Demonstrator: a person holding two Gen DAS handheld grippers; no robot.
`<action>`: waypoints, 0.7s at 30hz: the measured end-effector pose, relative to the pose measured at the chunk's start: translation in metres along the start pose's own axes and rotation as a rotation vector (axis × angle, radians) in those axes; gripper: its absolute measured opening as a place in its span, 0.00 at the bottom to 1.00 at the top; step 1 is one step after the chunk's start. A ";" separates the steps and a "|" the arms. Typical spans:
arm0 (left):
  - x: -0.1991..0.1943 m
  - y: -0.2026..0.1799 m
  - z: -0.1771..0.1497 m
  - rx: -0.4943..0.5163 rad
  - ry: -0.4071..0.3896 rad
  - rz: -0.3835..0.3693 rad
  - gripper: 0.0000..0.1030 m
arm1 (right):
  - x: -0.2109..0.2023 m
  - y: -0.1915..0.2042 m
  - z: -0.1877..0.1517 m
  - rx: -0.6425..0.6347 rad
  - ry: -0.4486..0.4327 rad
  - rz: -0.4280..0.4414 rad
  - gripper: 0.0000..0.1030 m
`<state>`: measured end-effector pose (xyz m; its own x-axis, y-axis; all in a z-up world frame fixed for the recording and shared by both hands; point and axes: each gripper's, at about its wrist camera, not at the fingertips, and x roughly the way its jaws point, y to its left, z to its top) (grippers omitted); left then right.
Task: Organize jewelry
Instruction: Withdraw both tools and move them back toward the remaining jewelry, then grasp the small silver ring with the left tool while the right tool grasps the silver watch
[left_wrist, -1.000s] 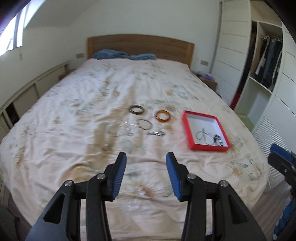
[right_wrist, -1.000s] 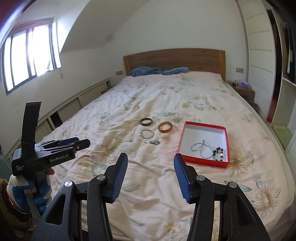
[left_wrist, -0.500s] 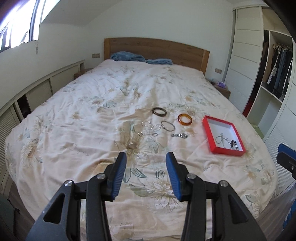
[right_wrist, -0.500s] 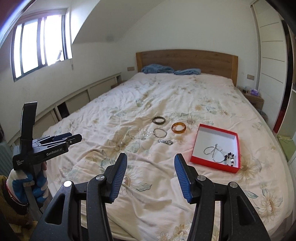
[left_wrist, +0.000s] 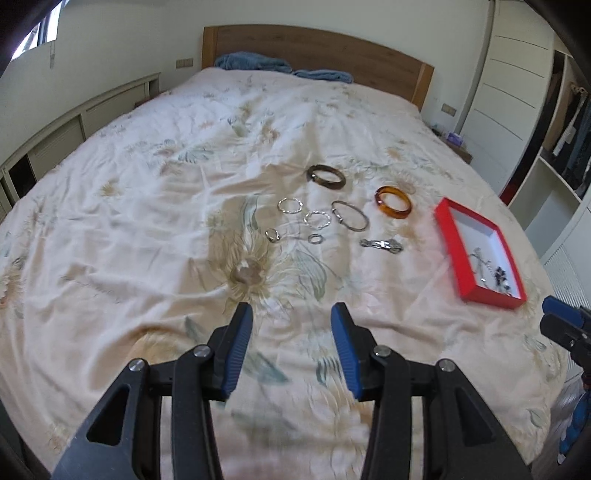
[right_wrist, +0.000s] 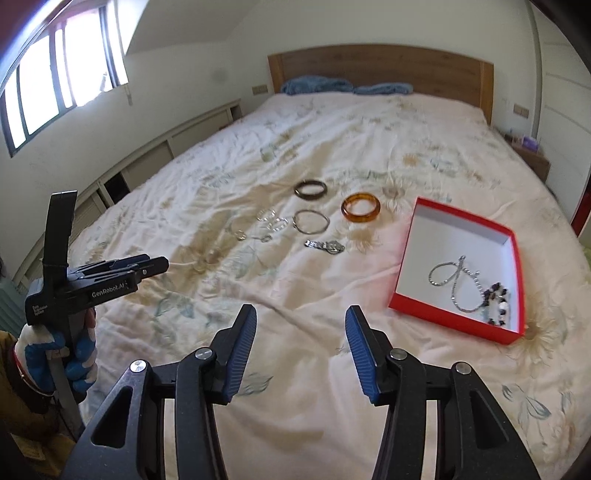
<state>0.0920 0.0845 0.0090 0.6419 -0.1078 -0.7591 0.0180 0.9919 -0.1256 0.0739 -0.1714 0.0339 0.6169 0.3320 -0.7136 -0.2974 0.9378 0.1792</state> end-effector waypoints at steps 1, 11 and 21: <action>0.011 0.001 0.004 -0.002 0.005 0.003 0.41 | 0.009 -0.004 0.003 0.000 0.009 0.004 0.45; 0.098 0.013 0.048 0.005 0.021 -0.037 0.41 | 0.107 -0.026 0.046 -0.047 0.063 0.052 0.42; 0.164 0.022 0.069 0.019 0.017 -0.013 0.40 | 0.174 -0.038 0.071 -0.055 0.087 0.079 0.42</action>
<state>0.2502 0.0928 -0.0739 0.6285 -0.1212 -0.7683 0.0404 0.9915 -0.1234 0.2438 -0.1419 -0.0488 0.5256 0.3920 -0.7550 -0.3831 0.9015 0.2014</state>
